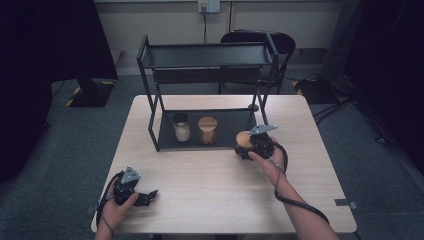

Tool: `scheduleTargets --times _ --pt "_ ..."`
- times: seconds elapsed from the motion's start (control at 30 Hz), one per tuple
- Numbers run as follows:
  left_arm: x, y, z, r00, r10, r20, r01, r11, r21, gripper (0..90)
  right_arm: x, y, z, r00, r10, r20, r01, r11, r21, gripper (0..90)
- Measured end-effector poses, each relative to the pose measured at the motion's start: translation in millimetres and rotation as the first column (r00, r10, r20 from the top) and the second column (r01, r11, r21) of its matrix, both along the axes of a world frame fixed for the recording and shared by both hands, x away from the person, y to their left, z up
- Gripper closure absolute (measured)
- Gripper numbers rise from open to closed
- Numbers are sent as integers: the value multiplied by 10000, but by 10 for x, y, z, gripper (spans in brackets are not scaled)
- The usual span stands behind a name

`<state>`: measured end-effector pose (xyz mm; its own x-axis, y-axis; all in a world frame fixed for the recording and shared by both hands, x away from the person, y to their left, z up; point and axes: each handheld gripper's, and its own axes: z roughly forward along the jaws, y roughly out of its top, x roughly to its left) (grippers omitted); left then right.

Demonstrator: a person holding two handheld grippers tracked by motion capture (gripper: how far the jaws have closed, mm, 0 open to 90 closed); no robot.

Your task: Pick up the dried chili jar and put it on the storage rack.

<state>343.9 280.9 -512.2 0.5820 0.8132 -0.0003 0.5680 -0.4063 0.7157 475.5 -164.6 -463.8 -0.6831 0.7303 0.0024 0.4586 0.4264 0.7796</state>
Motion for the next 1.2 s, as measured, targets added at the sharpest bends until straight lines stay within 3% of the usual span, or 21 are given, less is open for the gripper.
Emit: scheduleTargets --times 1.2 --pt "0 0 0 10000 -3 0 3 10000 4 2 230 213 73 10000 20 -6 -20 10000 -60 250"
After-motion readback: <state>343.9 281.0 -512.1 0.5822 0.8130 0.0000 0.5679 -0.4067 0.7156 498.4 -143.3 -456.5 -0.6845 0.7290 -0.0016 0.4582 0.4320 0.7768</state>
